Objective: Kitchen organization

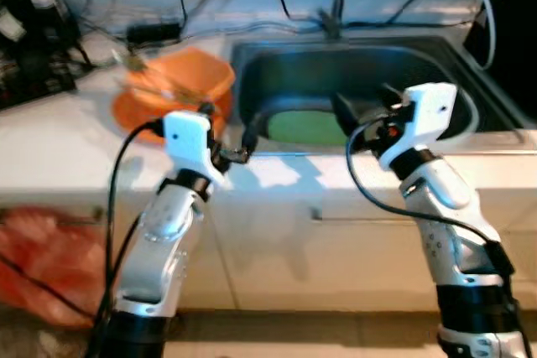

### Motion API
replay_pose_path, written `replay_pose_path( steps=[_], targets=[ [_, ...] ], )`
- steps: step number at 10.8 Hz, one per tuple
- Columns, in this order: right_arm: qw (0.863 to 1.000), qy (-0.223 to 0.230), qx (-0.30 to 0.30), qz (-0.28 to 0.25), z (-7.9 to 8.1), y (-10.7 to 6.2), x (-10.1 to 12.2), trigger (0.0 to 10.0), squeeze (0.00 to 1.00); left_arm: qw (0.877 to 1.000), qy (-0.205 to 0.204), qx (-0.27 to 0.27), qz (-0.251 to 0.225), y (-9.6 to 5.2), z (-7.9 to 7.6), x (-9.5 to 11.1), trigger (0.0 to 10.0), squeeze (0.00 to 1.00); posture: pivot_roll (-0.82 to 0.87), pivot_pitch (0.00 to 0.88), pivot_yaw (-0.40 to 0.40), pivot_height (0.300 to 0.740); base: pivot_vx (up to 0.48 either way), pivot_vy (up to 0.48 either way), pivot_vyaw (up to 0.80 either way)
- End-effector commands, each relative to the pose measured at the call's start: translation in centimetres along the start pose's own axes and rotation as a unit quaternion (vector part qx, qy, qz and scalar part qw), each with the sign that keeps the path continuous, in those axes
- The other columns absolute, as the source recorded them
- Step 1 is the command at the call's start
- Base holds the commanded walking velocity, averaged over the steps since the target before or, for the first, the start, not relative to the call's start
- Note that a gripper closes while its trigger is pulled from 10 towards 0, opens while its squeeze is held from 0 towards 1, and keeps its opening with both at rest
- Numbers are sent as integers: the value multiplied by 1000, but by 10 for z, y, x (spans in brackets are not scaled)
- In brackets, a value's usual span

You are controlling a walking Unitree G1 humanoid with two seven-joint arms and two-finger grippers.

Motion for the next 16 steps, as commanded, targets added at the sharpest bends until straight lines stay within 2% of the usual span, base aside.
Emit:
replay_pose_path(
  steps=[1,3,7,9,12,16],
  targets=[
    [1000,-10,-3,-5,-2,0,4,10000,0,1000,1,6,-1,0,3,1,10000,0,83,54,76,740,0,0,0],
    [1000,-13,-1,-4,-1,-1,4,10000,0,1000,-13,15,-5,1,7,2,10000,0,83,55,75,740,0,0,0],
    [1000,-16,5,-4,2,0,2,10000,0,1000,-6,19,-3,1,9,2,10000,0,91,50,81,740,0,0,794],
    [1000,-13,3,-8,1,1,3,10000,0,999,-10,42,-13,2,23,10,10000,0,91,47,81,740,0,0,691],
    [1000,-13,3,-12,1,2,5,10000,0,998,-26,51,-26,3,28,17,10000,0,90,41,78,740,0,0,0],
    [999,-13,-1,-40,3,3,16,10000,0,998,-35,48,-31,7,28,24,10000,0,92,42,85,740,322,0,0]
  ],
)
Point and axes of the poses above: a point about 5 cm out from each wrist's last joint towards the gripper, its own y axis pointing out of the wrist towards the gripper, its own x axis along the axis of the wrist's last joint, z = x × y, the point moved 5 cm from there along y, pointing out of the wrist towards the gripper, and after that the axes turned 13 degrees about y, right-handed, at the moved point
